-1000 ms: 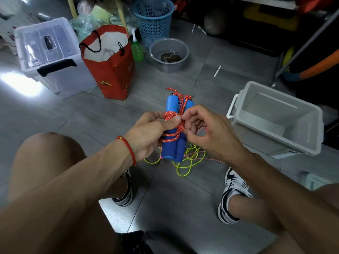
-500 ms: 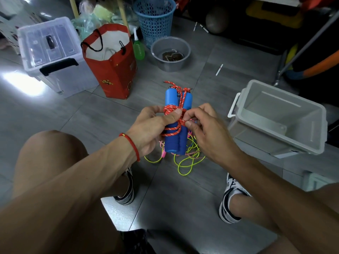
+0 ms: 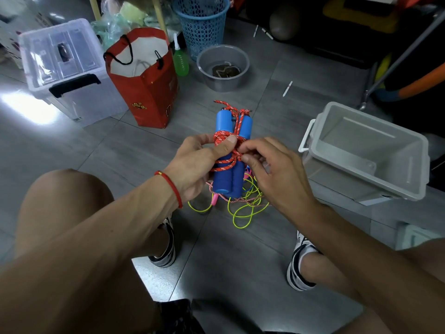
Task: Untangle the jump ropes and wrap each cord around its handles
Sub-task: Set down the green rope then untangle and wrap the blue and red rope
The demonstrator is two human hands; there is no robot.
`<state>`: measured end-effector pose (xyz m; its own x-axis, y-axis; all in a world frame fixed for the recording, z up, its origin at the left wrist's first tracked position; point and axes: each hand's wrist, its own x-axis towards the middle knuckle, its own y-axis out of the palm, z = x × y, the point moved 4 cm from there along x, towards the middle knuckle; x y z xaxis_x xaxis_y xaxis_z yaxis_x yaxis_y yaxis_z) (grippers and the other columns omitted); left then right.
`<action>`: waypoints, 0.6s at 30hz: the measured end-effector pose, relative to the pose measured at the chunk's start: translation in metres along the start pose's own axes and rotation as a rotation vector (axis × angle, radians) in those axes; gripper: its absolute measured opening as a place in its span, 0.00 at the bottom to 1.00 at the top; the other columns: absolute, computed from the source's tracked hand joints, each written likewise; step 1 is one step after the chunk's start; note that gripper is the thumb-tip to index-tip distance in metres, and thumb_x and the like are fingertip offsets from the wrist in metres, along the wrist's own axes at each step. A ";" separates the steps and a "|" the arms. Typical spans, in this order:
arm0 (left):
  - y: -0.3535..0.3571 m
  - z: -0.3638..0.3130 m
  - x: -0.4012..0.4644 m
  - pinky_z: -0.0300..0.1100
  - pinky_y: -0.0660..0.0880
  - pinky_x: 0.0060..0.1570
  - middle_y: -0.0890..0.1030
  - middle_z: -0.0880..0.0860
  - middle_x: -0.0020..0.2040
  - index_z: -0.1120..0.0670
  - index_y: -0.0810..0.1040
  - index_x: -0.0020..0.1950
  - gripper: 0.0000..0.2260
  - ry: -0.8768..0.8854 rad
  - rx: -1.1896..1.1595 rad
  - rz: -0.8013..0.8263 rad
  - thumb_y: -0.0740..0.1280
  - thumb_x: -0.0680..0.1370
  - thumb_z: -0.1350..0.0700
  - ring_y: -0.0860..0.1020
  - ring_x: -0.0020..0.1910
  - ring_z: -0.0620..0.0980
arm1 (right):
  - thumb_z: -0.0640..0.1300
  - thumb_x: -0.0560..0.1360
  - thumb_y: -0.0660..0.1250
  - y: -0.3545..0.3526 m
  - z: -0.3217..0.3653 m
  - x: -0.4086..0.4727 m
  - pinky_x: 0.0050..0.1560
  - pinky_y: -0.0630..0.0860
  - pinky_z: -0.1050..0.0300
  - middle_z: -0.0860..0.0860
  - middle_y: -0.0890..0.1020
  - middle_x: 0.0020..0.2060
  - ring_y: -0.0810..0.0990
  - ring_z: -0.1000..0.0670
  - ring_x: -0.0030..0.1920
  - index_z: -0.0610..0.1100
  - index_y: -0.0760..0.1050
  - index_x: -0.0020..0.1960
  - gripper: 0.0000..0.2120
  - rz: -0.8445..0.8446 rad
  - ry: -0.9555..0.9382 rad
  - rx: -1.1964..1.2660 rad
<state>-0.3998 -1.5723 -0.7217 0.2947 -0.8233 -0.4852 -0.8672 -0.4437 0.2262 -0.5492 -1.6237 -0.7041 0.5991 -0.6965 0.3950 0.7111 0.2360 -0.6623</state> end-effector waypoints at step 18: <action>-0.001 0.000 -0.006 0.57 0.82 0.49 0.81 0.66 0.59 0.68 0.75 0.64 0.19 -0.038 -0.094 -0.051 0.71 0.77 0.58 0.82 0.50 0.57 | 0.39 0.75 0.72 0.009 0.003 0.000 0.47 0.78 0.52 0.47 0.84 0.43 0.81 0.45 0.42 0.40 0.82 0.48 0.04 -0.080 -0.171 -0.191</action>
<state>-0.4006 -1.5670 -0.7189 0.3203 -0.7857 -0.5293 -0.8097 -0.5171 0.2776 -0.5424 -1.6196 -0.7083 0.6087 -0.5794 0.5420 0.6859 0.0409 -0.7265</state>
